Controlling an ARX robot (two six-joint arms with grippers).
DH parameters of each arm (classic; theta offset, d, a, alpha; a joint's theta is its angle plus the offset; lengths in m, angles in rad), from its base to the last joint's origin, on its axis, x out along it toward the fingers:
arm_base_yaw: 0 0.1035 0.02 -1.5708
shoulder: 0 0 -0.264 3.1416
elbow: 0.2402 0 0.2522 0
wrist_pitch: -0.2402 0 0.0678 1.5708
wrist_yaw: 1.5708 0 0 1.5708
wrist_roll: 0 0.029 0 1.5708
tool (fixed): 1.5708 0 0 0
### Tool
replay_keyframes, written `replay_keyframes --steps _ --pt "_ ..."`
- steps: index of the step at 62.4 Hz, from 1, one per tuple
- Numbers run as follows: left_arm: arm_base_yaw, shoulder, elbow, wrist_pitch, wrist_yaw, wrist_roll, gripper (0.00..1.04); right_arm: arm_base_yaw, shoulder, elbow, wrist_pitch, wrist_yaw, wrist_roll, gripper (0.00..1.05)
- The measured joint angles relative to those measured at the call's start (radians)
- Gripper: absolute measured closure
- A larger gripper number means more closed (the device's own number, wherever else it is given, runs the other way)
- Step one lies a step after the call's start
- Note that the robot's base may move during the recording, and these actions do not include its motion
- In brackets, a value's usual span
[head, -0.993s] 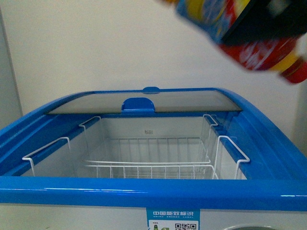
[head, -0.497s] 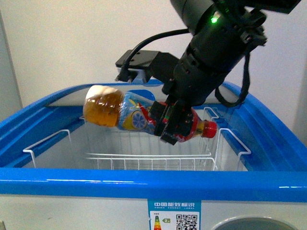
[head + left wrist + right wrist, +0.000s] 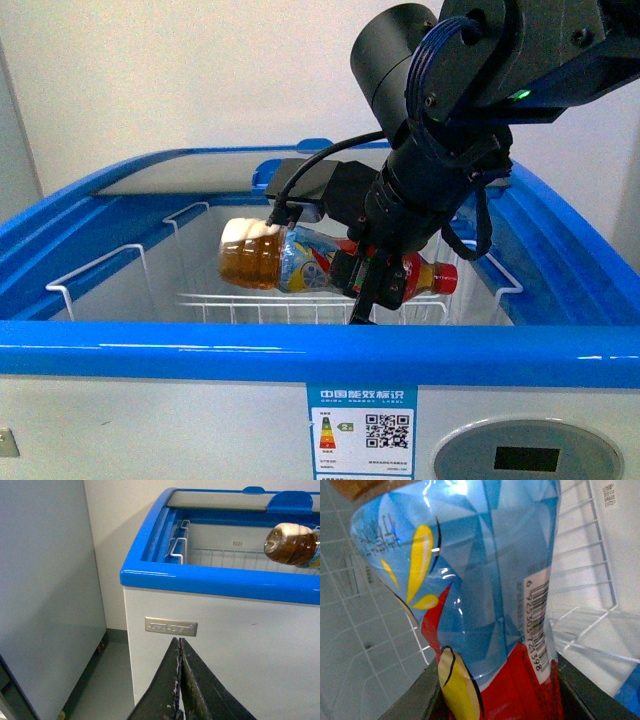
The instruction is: Put drink in fridge
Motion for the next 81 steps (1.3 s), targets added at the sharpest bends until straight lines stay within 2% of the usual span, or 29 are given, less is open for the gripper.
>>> replay_keyframes --steps 10,33,43,49,58,71,77,81 --pt "0.000 0.000 0.000 0.000 0.000 0.000 1.02 0.002 0.002 -0.018 0.032 0.003 0.005 0.61" --pt "0.000 0.000 0.000 0.000 0.000 0.000 1.02 -0.002 -0.007 -0.024 0.069 -0.002 0.019 0.07" --pt "0.000 0.000 0.000 0.000 0.000 0.000 1.02 -0.021 -0.081 -0.026 0.066 -0.063 0.085 0.08" --pt "0.000 0.000 0.000 0.000 0.000 0.000 1.02 -0.038 -0.187 -0.072 0.090 -0.057 0.162 0.08" --pt "0.000 0.000 0.000 0.000 0.000 0.000 1.02 -0.080 -0.434 -0.249 0.135 0.031 0.343 0.08" --pt "0.000 0.000 0.000 0.000 0.000 0.000 1.02 -0.173 -0.833 -0.588 0.042 0.119 0.632 0.08" --pt "0.000 0.000 0.000 0.000 0.000 0.000 1.02 -0.172 -1.035 -0.724 -0.028 0.188 0.713 0.08" --pt "0.000 0.000 0.000 0.000 0.000 0.000 1.02 -0.133 -1.210 -0.819 -0.103 0.271 0.775 0.08"
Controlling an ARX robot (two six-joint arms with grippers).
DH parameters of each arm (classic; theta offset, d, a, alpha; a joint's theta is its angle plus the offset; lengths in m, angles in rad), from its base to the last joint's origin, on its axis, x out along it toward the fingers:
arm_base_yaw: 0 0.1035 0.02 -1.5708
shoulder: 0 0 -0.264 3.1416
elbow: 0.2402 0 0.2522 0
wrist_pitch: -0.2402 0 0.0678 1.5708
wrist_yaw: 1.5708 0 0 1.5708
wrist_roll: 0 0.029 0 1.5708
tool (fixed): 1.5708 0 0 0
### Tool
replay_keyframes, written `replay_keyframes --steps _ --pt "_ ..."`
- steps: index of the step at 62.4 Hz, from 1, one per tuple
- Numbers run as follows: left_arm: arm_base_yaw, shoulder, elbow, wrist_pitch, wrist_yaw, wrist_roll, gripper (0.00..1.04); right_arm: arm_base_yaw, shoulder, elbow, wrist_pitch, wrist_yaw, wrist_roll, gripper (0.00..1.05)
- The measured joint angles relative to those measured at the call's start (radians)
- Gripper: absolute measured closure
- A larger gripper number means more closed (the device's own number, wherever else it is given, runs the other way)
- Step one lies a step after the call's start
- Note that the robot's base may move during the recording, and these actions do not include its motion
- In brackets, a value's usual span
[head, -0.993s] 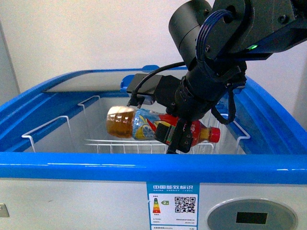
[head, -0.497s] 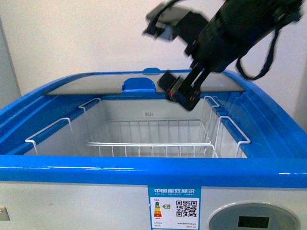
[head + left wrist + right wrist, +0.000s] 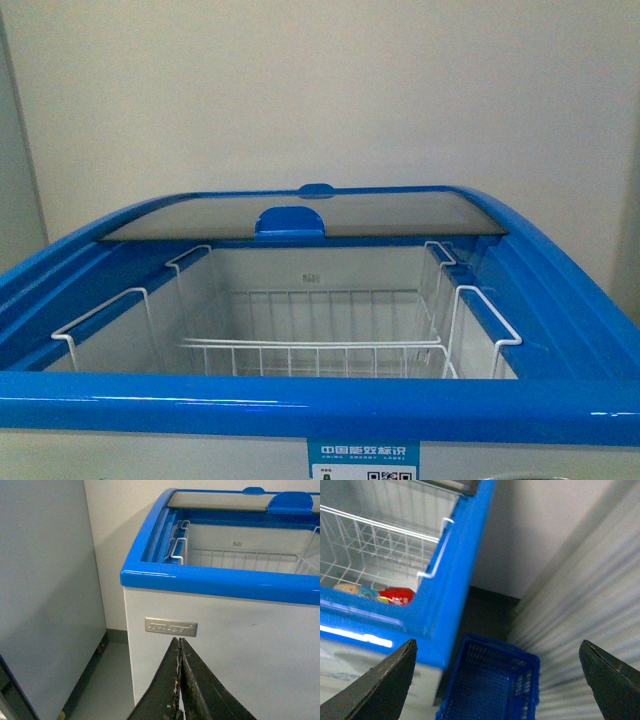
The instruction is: Put drink in fridge
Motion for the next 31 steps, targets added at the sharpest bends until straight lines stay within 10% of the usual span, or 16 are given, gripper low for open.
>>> replay_keyframes --steps 20,31 --pt "0.000 0.000 0.000 0.000 0.000 0.000 1.02 0.276 -0.347 -0.307 -0.037 0.510 0.317 0.08" --pt "0.000 -0.001 0.000 0.000 0.000 0.000 1.02 0.389 -0.351 -0.375 0.232 0.701 0.253 0.08"
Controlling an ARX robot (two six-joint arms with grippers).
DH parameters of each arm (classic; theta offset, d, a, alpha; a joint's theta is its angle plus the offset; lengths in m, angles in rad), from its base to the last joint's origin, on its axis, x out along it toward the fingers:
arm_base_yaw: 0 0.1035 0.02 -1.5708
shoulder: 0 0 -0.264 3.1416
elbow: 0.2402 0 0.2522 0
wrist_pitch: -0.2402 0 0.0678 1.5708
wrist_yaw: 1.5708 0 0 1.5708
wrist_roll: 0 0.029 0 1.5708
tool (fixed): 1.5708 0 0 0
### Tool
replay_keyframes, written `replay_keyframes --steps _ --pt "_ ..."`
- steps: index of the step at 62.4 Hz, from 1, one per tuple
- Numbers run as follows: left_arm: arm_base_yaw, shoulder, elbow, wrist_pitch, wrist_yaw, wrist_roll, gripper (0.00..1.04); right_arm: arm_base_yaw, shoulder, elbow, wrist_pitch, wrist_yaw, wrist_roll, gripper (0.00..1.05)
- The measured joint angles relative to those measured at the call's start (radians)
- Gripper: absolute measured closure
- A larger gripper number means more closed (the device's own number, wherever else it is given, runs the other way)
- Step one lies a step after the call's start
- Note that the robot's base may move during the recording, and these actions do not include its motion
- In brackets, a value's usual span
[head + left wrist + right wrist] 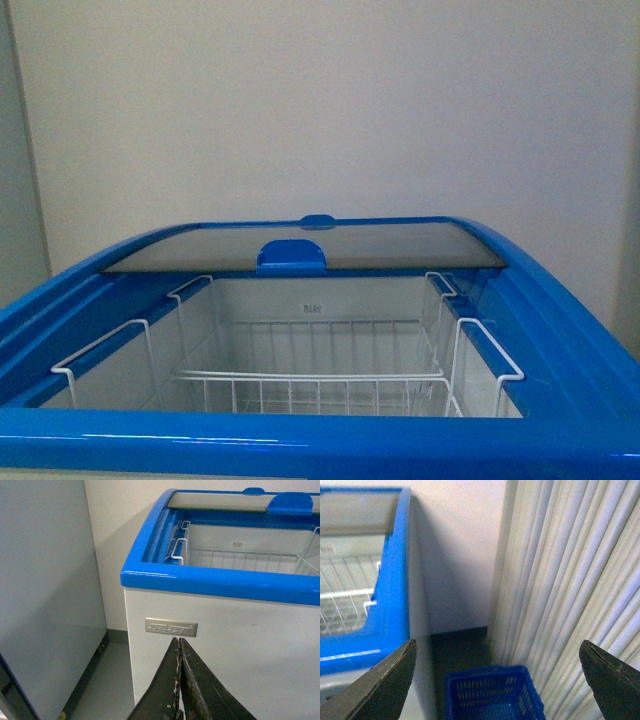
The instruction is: Put drink in fridge
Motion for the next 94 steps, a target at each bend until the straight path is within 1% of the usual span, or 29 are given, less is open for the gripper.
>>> replay_keyframes --steps 5,7,21,25,26,27,30,31,33,35,36,40,42,44,46,47,50,55,57,58,59,61,67,94 --pt "0.000 0.000 0.000 0.000 0.000 0.000 1.02 0.019 -0.010 -0.003 0.071 0.011 -0.044 0.08" --pt "0.000 0.000 0.000 0.000 0.000 0.000 1.02 0.024 -0.011 0.001 0.074 0.003 -0.055 0.08" --pt "0.000 0.000 0.000 0.000 0.000 0.000 1.02 0.012 0.002 0.015 -0.050 -0.053 -0.008 0.08" --pt "0.000 0.000 0.000 0.000 0.000 0.000 1.02 0.008 -0.001 0.021 -0.051 -0.070 -0.001 0.08" --pt "0.000 0.000 0.000 0.000 0.000 0.000 1.02 -0.006 -0.015 0.013 -0.021 -0.122 -0.016 0.11" --pt "0.000 0.000 0.000 0.000 0.000 0.000 1.02 -0.065 -0.063 -0.031 0.085 -0.308 -0.059 0.19" --pt "0.000 0.000 0.000 0.000 -0.001 0.000 1.02 -0.139 -0.117 -0.089 0.150 -0.474 -0.091 0.29" --pt "0.000 0.000 0.000 0.000 0.000 0.000 1.02 -0.175 -0.138 -0.116 0.159 -0.540 -0.103 0.34" --pt "0.000 0.000 0.000 0.000 0.000 0.000 1.02 -0.220 -0.172 -0.150 0.162 -0.610 -0.114 0.42" --pt "0.000 0.000 0.000 0.000 0.000 0.000 1.02 -0.252 -0.192 -0.168 0.166 -0.655 -0.121 0.48" --pt "0.000 0.000 0.000 0.000 0.000 0.000 1.02 -0.276 -0.206 -0.180 0.171 -0.687 -0.124 0.53" --pt "0.000 0.000 0.000 0.000 0.000 0.000 1.02 -0.343 -0.235 -0.222 0.175 -0.752 -0.133 0.68" --pt "0.000 0.000 0.000 0.000 -0.001 0.000 1.02 -0.368 -0.247 -0.240 0.176 -0.775 -0.136 0.74" --pt "0.000 0.000 0.000 0.000 0.000 0.000 1.02 -0.400 -0.264 -0.262 0.179 -0.804 -0.137 0.83" --pt "0.000 0.000 0.000 0.000 0.000 0.000 1.02 -0.412 -0.271 -0.269 0.180 -0.816 -0.137 0.86" --pt "0.000 0.000 0.000 0.000 0.000 0.000 1.02 -0.429 -0.282 -0.279 0.182 -0.832 -0.137 0.91" --pt "0.000 0.000 0.000 0.000 0.000 0.000 1.02 -0.460 -0.298 -0.298 0.186 -0.862 -0.139 1.02" --pt "0.000 0.000 0.000 0.000 0.000 0.000 1.02 -0.497 -0.318 -0.321 0.188 -0.900 -0.142 1.02" --pt "0.000 0.000 0.000 0.000 0.000 0.000 1.02 -0.554 -0.332 -0.330 0.188 -0.987 -0.142 1.02" --pt "0.000 0.000 0.000 0.000 0.000 0.000 1.02 -0.584 -0.336 -0.335 0.188 -1.012 -0.143 1.02" --pt "0.000 0.000 0.000 0.000 0.000 0.000 1.02 -0.615 -0.340 -0.341 0.188 -1.032 -0.143 1.02" --pt "0.000 0.000 0.000 0.000 0.000 0.000 1.02 -0.644 -0.349 -0.351 0.190 -1.038 -0.142 1.02" --pt "0.000 0.000 0.000 0.000 0.000 0.000 1.02 -0.657 -0.361 -0.368 0.193 -1.053 -0.143 1.02" --pt "0.000 0.000 0.000 0.000 0.000 0.000 1.02 -0.661 -0.434 -0.450 0.208 -1.052 -0.143 1.02"
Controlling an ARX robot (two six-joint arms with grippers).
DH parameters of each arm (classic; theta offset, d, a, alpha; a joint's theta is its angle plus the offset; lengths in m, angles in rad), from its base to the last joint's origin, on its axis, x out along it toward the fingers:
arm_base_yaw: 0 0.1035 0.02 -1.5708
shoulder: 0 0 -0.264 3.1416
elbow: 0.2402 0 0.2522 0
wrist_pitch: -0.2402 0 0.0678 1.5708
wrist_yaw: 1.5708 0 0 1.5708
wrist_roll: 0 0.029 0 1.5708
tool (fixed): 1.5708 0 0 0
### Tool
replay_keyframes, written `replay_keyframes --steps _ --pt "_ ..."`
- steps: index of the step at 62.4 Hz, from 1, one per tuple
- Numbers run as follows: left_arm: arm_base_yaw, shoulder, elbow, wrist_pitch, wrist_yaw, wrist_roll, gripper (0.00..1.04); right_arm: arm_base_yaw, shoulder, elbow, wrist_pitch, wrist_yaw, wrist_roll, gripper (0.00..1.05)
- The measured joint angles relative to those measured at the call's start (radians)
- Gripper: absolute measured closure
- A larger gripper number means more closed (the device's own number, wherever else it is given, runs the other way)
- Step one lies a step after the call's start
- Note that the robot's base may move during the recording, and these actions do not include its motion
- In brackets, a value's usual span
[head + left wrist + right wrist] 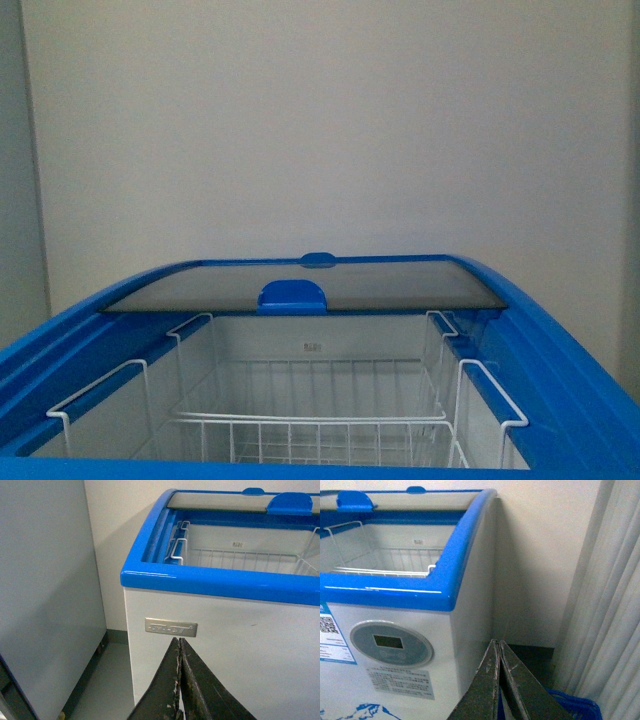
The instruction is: Put drink in fridge
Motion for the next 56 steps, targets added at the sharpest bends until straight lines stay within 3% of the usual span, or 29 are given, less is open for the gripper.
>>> replay_keyframes --steps 25,27,31,39,53,56 --pt "0.000 0.000 0.000 0.000 0.000 0.000 1.02 0.000 -0.010 0.000 0.002 -0.001 0.000 1.02" --pt "0.000 0.000 0.000 0.000 0.000 -0.001 1.01 0.000 -0.010 0.000 0.002 -0.001 -0.001 0.97" --pt "0.000 0.000 0.000 0.000 0.000 0.000 0.86 0.000 -0.010 0.000 0.002 -0.001 -0.001 0.82" --pt "0.000 0.000 0.000 0.000 0.000 0.000 0.66 0.000 -0.010 0.000 0.002 -0.001 -0.001 0.62" --pt "0.000 0.000 0.000 0.000 0.000 0.000 0.14 0.000 -0.010 0.000 0.002 -0.001 -0.001 0.11" --pt "0.000 0.000 0.000 0.000 0.000 0.001 0.07 0.000 -0.010 0.000 0.002 -0.001 0.000 0.06"
